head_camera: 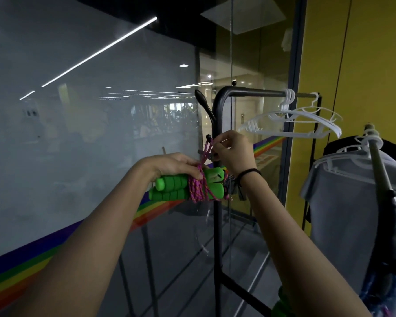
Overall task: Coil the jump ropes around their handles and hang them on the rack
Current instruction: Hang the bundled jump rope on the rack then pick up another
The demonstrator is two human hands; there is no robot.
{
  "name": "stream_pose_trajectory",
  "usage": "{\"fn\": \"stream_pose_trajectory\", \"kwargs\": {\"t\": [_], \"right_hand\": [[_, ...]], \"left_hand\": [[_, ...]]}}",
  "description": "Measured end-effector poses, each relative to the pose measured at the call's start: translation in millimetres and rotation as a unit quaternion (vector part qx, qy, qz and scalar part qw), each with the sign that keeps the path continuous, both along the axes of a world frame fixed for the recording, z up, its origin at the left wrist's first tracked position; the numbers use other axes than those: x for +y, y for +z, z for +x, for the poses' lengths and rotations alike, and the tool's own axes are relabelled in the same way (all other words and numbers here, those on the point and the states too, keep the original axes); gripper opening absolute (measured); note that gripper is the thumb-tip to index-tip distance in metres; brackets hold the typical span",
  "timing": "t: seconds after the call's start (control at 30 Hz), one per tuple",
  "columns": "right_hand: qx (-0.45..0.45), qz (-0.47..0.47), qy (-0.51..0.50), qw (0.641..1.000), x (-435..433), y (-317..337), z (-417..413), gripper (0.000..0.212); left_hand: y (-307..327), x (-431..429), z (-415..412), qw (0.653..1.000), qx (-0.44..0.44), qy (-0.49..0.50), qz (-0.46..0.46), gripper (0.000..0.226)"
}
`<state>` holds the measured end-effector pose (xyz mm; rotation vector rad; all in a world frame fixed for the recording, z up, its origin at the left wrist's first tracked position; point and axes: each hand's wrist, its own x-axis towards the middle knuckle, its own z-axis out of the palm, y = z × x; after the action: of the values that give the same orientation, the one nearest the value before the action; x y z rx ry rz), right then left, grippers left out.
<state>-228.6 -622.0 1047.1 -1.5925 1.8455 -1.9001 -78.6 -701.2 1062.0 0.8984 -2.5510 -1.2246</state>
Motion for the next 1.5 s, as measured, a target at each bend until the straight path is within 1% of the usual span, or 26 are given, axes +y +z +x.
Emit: {"fn": "stream_pose_trajectory", "kwargs": {"t": [0.07,0.17,0.27,0.33,0.4,0.47,0.53,0.6,0.7,0.83,0.93,1.0,1.17,1.33,1.43,1.5], "right_hand": [[0.004,0.000,-0.004,1.000,2,-1,-1,0.003],[-0.001,-0.003,-0.007,1.000,9,-3,-2,0.005],[-0.031,-0.044,0.007,0.999,25,-7,1,0.007],[-0.064,-0.086,0.029,0.994,42,-12,6,0.007],[-0.107,-0.122,0.066,0.985,61,-17,13,0.015],[-0.138,-0.140,0.113,0.974,81,-20,19,0.021],[-0.148,-0.137,0.172,0.964,96,-24,27,0.019],[-0.152,-0.113,0.243,0.951,108,-34,36,0.017],[-0.142,-0.047,0.328,0.933,128,-61,50,0.024],[-0.133,0.042,0.428,0.893,175,-96,72,0.027],[-0.132,0.096,0.486,0.859,221,-110,93,0.022],[-0.124,0.124,0.515,0.839,253,-118,107,0.019],[-0.083,0.181,0.567,0.799,326,-141,132,0.022],[-0.078,0.224,0.598,0.765,401,-168,151,0.021],[-0.079,0.256,0.593,0.759,446,-201,158,0.020],[-0.086,0.285,0.574,0.763,474,-237,164,0.022]], "left_hand": [[-6,2,-8,1.000,0.010,-0.007,0.001,0.033],[-11,2,-15,0.998,0.031,-0.011,-0.051,0.038],[-15,6,-16,0.995,0.068,0.005,-0.068,0.040],[-19,11,-12,0.992,0.095,0.038,-0.076,0.041],[-24,20,-4,0.984,0.136,0.077,-0.085,0.037],[-30,36,6,0.968,0.196,0.136,-0.082,0.031],[-36,58,19,0.943,0.246,0.210,-0.076,0.027],[-47,89,34,0.920,0.276,0.270,-0.061,0.025],[-70,154,56,0.891,0.301,0.338,-0.045,0.020],[-101,258,85,0.841,0.293,0.453,-0.045,0.016],[-117,337,105,0.804,0.280,0.523,-0.040,0.017],[-125,387,116,0.785,0.273,0.555,-0.033,0.018],[-146,493,137,0.755,0.275,0.595,-0.010,0.022],[-176,574,148,0.744,0.250,0.620,0.011,0.020],[-204,620,153,0.733,0.243,0.635,0.040,0.021],[-237,649,156,0.723,0.231,0.647,0.074,0.023]]}}
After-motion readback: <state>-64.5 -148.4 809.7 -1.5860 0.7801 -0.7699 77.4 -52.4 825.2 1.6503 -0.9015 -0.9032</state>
